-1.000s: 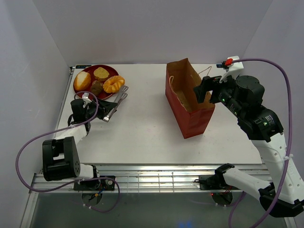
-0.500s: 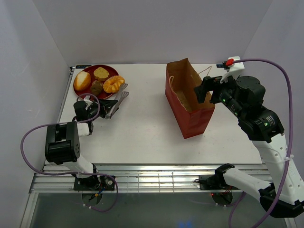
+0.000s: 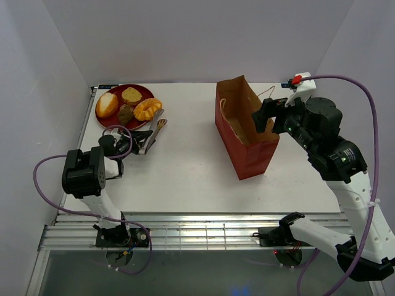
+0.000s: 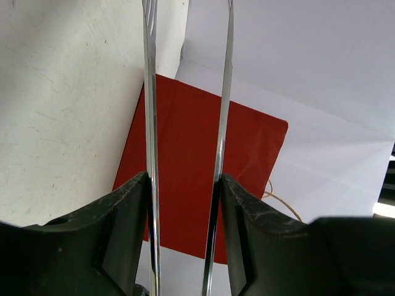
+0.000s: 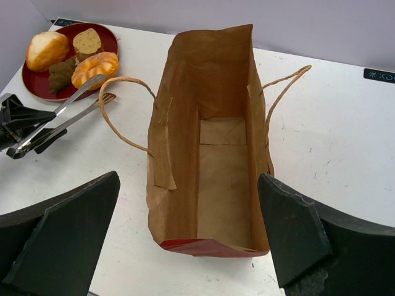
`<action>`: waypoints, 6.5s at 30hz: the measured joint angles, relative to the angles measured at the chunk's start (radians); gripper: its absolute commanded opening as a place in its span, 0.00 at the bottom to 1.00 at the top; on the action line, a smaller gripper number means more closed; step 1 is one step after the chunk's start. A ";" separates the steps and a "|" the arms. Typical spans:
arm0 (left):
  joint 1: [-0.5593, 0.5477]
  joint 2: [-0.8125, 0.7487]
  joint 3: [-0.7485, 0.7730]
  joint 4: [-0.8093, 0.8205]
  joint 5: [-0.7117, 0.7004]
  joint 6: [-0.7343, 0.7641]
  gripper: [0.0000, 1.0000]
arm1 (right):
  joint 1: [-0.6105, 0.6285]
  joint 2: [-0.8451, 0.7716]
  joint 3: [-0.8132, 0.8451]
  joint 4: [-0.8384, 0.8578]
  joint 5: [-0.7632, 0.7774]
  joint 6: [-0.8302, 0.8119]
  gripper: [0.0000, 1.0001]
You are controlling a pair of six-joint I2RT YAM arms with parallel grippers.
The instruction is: Place the fake bread into the paper bag
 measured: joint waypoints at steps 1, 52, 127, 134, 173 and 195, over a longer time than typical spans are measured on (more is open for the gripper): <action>0.000 0.017 0.000 0.020 0.000 -0.012 0.57 | 0.000 0.002 0.000 0.000 0.002 0.000 0.98; 0.060 0.169 0.003 0.274 0.010 -0.152 0.34 | 0.000 0.024 0.000 0.000 0.016 -0.002 0.98; -0.575 -0.806 0.589 -1.192 -0.066 0.836 0.04 | -0.163 0.199 0.100 -0.074 0.242 0.000 0.98; -0.717 -0.785 0.588 -1.208 -0.177 0.839 0.05 | -0.198 0.258 0.084 0.002 0.164 0.017 0.97; -0.840 -0.750 0.541 -1.239 -0.355 0.836 0.18 | -0.266 0.411 0.079 0.171 -0.034 0.086 0.58; -0.845 -0.723 0.521 -1.196 -0.362 0.826 0.54 | -0.271 0.411 0.079 0.183 -0.076 0.084 0.46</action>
